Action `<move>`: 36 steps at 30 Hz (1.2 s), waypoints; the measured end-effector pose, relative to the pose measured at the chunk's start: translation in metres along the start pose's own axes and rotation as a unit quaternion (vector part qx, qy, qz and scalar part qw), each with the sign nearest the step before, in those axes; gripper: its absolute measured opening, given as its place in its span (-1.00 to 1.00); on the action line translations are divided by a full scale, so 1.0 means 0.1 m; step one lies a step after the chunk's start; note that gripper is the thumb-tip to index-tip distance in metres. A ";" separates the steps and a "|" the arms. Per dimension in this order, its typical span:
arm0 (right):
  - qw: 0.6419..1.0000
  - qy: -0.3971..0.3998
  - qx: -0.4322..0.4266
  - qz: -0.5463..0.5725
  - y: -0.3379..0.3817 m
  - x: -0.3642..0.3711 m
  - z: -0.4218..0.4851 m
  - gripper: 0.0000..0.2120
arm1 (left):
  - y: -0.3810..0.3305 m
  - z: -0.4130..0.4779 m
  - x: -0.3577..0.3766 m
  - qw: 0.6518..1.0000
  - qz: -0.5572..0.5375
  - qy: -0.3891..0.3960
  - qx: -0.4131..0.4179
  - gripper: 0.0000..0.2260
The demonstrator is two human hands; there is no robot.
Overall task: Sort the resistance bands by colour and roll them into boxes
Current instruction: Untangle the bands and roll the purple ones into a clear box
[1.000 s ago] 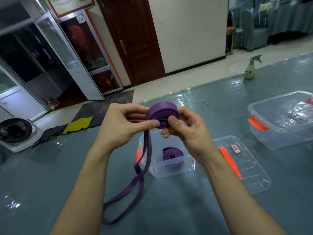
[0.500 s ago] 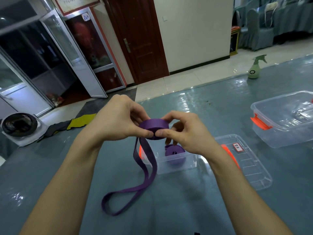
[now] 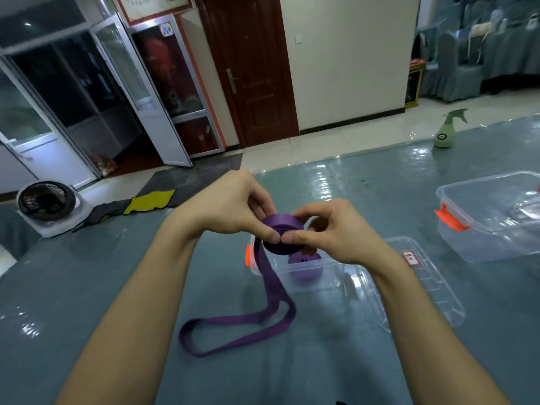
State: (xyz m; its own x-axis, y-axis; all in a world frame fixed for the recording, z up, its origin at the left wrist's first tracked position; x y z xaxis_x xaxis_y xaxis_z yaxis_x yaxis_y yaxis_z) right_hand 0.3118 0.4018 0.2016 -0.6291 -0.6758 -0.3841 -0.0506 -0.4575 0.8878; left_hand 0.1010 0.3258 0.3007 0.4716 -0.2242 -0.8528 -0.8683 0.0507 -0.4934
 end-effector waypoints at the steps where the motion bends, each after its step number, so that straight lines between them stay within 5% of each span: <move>1: 1.000 -0.011 -0.003 -0.002 -0.04 0.01 0.00 -0.76 | 0.07 0.03 0.05 1.000 -0.020 -0.005 0.004 -0.75; 8: 0.985 -0.100 0.010 0.139 -0.39 0.01 -0.07 -0.77 | 0.57 0.17 0.64 0.951 -0.281 -0.119 0.048 -0.66; 12: 0.978 -0.030 0.051 0.200 -0.59 0.05 -0.11 -0.77 | 0.66 0.25 0.84 0.952 -0.280 -0.119 0.035 -0.68; 16: 0.990 0.025 0.139 0.030 -0.76 0.09 -0.19 -0.53 | 0.70 0.30 0.93 0.990 -0.129 -0.057 -0.016 -0.76; 20: 0.989 0.011 0.106 -0.102 -0.80 0.22 -0.16 -0.74 | 0.56 0.37 0.97 0.998 0.056 0.008 -0.037 -0.79; 29: 0.990 -0.012 0.095 -0.100 -0.89 0.38 -0.20 -0.72 | 0.39 0.46 0.87 0.980 0.197 0.012 -0.019 -0.76; 32: 0.995 -0.050 0.083 0.009 -0.90 0.27 -0.21 -0.79 | 0.50 0.43 0.83 0.999 0.039 -0.001 0.001 -0.73; 36: 0.982 -0.086 0.052 0.162 -0.85 0.13 -0.21 -0.75 | 0.62 0.32 0.85 0.980 -0.189 -0.059 0.018 -0.57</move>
State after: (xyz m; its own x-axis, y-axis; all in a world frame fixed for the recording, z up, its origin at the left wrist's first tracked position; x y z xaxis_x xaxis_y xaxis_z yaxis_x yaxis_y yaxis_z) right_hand 0.3243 0.4203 0.1159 -0.7465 -0.6643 -0.0369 0.1009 -0.1678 0.9806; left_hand 0.0919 0.3415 0.1924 0.7751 -0.1199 -0.6203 -0.6229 0.0197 -0.7821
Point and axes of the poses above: each hand's wrist, its own z-axis towards the middle knuckle, its own x-axis out of the palm, y = z × x, the point moved 1 cm from there along z, towards the middle knuckle, and after that the axes turned 7 degrees about y, right-handed, at the moved point
